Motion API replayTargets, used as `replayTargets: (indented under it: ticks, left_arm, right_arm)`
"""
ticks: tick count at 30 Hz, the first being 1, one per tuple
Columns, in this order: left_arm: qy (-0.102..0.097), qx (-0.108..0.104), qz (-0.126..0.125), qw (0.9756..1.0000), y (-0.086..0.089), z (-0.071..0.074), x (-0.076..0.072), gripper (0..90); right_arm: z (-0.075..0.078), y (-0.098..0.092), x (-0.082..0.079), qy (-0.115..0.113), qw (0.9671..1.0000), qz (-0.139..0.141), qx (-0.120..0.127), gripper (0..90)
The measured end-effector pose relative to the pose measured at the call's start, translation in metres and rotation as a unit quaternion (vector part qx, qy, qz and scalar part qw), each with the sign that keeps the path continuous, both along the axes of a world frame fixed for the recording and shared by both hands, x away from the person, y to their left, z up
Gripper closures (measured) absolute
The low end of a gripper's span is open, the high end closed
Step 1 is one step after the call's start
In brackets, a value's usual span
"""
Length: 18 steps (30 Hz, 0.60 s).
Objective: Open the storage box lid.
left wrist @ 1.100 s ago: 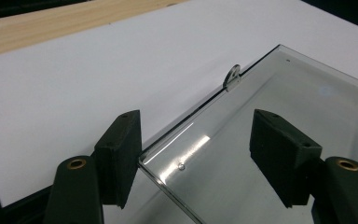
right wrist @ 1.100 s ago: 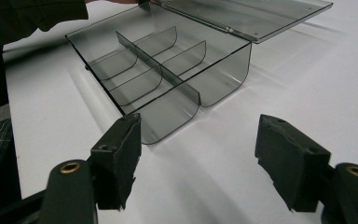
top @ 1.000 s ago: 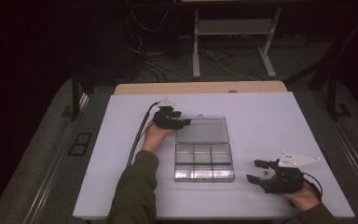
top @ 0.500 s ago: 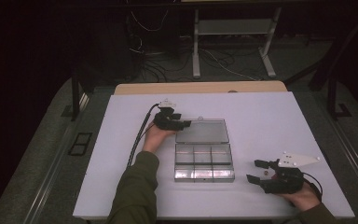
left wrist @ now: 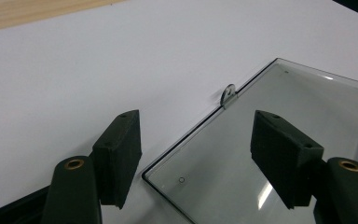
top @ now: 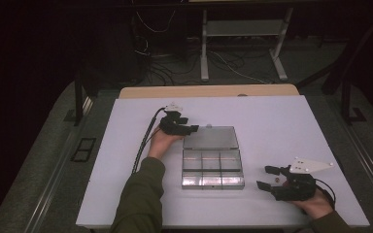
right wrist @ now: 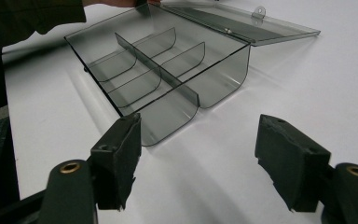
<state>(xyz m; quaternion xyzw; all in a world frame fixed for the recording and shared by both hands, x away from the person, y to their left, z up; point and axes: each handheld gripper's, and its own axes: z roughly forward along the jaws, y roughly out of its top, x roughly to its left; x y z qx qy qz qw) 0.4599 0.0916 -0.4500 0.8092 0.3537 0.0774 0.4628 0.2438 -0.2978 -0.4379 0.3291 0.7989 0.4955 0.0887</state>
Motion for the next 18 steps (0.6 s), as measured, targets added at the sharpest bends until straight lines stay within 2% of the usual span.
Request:
replayTargets:
  ticks: [4, 7, 18]
  left_arm:
    - [-0.010, -0.001, -0.002, 0.9999, 0.002, 0.008, -0.005, 31.8]
    - [-0.013, -0.011, 0.001, 0.9999, 0.004, 0.012, -0.012, 31.2]
    - [-0.026, -0.011, 0.000, 0.9996, 0.012, 0.028, -0.034, 27.1]
  right_arm:
    - [0.000, 0.001, 0.001, 0.001, 1.0000, -0.001, 0.000, 30.9]
    - [0.000, 0.001, 0.001, 0.001, 1.0000, -0.001, -0.003, 30.9]
    - [0.001, 0.000, -0.001, -0.002, 1.0000, -0.001, -0.002, 31.0]
